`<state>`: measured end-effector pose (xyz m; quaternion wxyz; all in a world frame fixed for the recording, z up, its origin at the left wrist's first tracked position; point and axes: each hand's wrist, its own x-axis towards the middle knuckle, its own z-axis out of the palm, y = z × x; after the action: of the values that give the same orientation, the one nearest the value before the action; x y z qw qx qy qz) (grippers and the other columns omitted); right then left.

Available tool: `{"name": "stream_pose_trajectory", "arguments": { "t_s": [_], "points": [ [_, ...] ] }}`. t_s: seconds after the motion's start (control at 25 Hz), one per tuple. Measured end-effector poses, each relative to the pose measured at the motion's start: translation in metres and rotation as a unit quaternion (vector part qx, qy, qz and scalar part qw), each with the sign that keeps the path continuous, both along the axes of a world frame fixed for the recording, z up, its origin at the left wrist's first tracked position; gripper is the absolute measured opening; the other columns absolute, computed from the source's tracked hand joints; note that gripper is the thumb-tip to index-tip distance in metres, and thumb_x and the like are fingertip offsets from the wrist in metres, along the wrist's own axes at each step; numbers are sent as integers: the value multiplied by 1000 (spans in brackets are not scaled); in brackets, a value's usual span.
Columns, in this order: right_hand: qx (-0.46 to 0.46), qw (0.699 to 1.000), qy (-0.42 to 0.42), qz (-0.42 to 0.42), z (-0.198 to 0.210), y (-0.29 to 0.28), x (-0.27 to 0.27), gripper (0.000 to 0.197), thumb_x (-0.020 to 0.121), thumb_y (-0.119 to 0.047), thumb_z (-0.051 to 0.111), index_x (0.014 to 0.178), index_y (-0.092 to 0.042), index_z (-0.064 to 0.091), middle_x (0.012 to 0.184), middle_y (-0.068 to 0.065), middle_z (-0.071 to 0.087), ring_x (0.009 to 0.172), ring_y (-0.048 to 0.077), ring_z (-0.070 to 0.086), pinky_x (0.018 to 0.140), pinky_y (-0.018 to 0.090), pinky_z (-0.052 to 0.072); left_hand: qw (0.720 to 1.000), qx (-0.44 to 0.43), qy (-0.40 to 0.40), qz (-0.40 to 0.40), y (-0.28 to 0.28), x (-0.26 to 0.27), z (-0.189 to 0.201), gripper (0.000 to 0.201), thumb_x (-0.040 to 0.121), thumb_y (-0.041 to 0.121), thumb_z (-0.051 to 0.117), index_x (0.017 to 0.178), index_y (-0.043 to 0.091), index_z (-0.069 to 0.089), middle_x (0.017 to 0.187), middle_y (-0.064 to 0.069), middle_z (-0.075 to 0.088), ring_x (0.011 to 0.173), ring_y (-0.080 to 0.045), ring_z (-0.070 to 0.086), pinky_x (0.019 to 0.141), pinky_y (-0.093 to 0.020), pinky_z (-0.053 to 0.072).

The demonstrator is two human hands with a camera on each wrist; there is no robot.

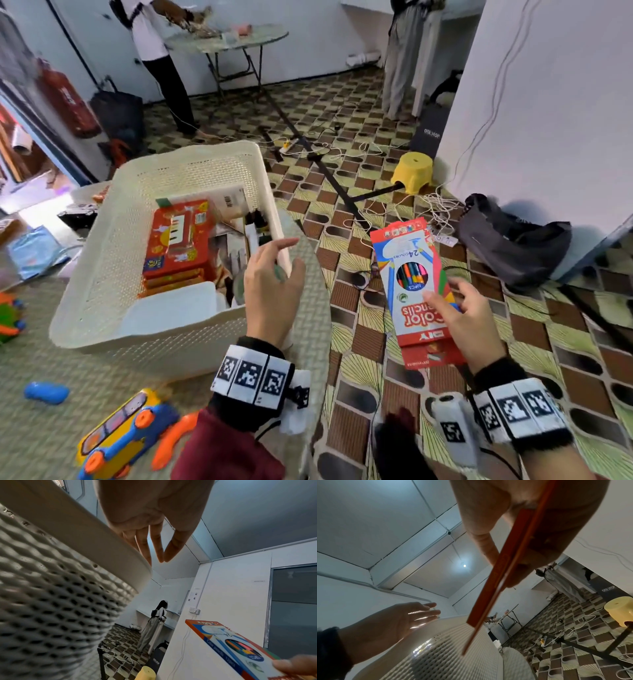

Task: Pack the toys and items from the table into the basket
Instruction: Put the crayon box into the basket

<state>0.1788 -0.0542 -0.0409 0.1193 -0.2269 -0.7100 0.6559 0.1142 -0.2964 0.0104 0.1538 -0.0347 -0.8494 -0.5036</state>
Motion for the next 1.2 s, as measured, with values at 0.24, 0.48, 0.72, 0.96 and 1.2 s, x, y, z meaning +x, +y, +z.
{"name": "stream_pose_trajectory", "arguments": {
  "t_s": [0.24,0.48,0.72,0.96,1.2],
  "points": [
    [20,994,-3,109,8,57,-97,21,85,-17,67,100,-21,53,87,2,70,66,11,69,51,18,53,966,-145,-155,148,46,-34,6,57,92,33,55,143,18,35,138,-7,48,126,-24,44,104,-38,34],
    [43,964,-14,260,24,117,-195,31,85,-15,66,113,-13,52,94,11,70,72,17,71,56,24,56,926,-141,-163,309,88,-95,6,53,91,34,57,138,14,42,129,-10,56,115,-29,54,95,-39,39],
    [48,926,-15,374,24,110,-272,37,86,-15,65,118,-8,50,95,12,69,79,24,70,68,36,59,899,-168,-151,374,91,-137,0,38,90,27,59,126,20,51,116,-8,65,103,-32,61,85,-41,45],
    [52,889,25,454,25,71,-344,19,86,-15,66,97,-23,53,96,4,69,81,17,69,72,31,59,872,-177,-187,416,83,-191,-1,23,94,26,53,115,17,49,100,-9,68,93,-36,64,69,-37,38],
    [56,850,36,523,38,30,-429,21,86,-15,66,102,-19,52,98,7,69,79,16,70,72,33,58,843,-161,-144,492,86,-248,-11,23,96,43,49,104,25,59,92,-3,72,86,-32,65,66,-33,38]
  ]
}}
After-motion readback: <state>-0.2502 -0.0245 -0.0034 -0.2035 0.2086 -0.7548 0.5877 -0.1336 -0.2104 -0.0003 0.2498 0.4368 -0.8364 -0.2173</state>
